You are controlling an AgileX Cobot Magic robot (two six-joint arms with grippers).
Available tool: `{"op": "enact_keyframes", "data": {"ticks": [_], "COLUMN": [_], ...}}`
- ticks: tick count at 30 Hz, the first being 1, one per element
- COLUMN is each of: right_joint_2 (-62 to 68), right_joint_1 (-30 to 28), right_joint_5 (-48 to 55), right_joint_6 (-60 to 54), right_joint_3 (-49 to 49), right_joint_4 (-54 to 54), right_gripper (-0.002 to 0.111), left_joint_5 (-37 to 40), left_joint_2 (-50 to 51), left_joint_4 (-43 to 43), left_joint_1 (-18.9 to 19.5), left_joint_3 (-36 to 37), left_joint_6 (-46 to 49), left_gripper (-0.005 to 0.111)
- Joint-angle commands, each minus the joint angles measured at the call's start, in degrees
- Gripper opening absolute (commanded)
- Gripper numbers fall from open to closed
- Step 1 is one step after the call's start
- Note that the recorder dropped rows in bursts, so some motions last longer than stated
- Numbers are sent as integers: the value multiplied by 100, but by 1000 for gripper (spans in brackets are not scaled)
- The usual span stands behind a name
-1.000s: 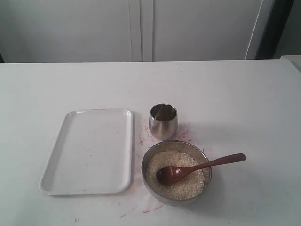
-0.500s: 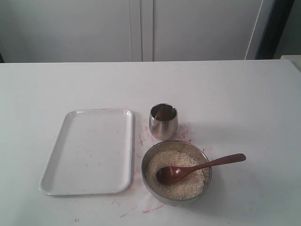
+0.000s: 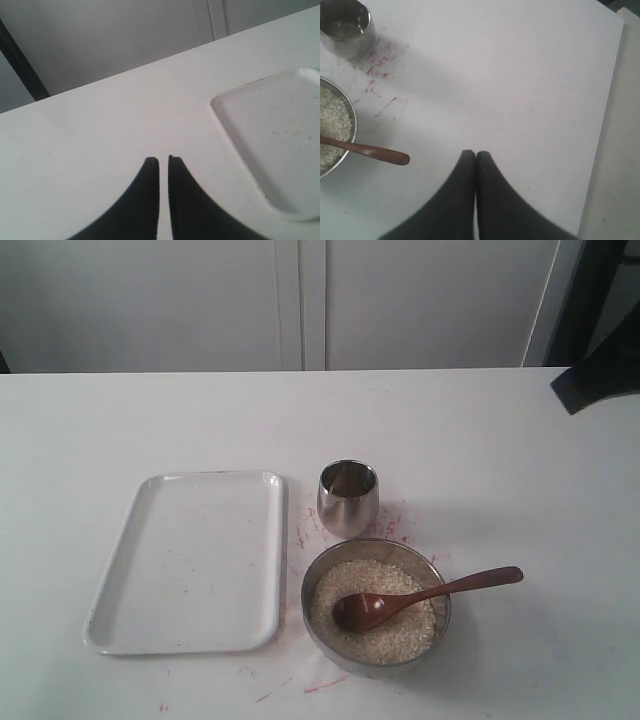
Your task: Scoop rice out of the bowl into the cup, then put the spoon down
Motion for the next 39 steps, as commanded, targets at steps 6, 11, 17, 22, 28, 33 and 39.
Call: {"op": "enact_keyframes", "data": {"ticks": [6,11,17,22,28,33,39], "right_joint_2": [1049,1435,1403,988,871,1601,2568], "right_joint_1": [51,-192,-884,-886,-933,-1253,-1566], "right_joint_5": [-125,-36,314,314,314,314,314], "right_joint_6": [-810,-1664,-1792,-1729,-1503,-1631,-2122], "right_joint_3": [-99,-99,-99,-99,365,450,-173], "right_joint_4": [851,2540,3587,3967,3550,3400,3278], "right_gripper": [0,0,0,0,0,0,0], "left_joint_5": [-11,-11,-11,-11,-11,-11,-11], "left_joint_2": [-5,-5,-5,-5,-5,-5,-5], "left_joint_4": [-39,-39,-39,-39,-39,-39,-39], "left_joint_1": [-6,-6,-6,-6,-6,-6,-6], "left_joint_3": [-18,-18,-18,-18,-18,-18,-18], "left_joint_6": [-8,-8,-8,-8,-8,-8,-8], "left_gripper": [14,14,14,14,14,14,14]}}
